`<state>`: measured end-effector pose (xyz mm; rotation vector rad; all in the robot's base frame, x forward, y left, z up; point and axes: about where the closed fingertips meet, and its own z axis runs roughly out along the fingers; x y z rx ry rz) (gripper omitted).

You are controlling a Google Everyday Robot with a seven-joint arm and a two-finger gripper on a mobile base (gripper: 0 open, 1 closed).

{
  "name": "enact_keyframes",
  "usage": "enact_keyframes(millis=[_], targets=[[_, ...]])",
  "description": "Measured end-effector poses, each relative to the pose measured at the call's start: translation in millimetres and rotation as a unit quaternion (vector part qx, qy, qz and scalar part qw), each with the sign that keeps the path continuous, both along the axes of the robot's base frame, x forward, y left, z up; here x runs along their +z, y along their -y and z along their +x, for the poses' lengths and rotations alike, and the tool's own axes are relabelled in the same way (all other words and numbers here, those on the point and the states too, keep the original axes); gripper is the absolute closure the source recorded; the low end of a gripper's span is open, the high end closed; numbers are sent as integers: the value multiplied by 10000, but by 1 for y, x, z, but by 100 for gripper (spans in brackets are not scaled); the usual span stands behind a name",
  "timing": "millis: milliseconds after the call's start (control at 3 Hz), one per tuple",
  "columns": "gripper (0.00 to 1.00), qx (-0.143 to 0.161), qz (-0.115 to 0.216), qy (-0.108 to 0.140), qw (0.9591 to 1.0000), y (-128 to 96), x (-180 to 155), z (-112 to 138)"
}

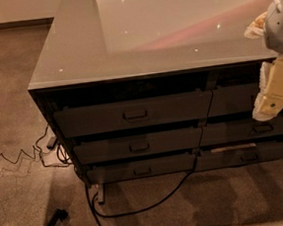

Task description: Open top drawer

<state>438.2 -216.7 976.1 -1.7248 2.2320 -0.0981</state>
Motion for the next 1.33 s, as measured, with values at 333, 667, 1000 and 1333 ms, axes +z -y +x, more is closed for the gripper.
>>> enact_keyframes(millis=[333, 667, 1000, 1333], targets=[[0, 0, 5, 9, 10000, 0, 0, 0], [0, 434, -125, 146, 9989, -15, -10, 8], [0, 1071, 30, 212, 9940, -41, -34, 21], [0, 1597, 206, 116, 9869, -72, -63, 36]])
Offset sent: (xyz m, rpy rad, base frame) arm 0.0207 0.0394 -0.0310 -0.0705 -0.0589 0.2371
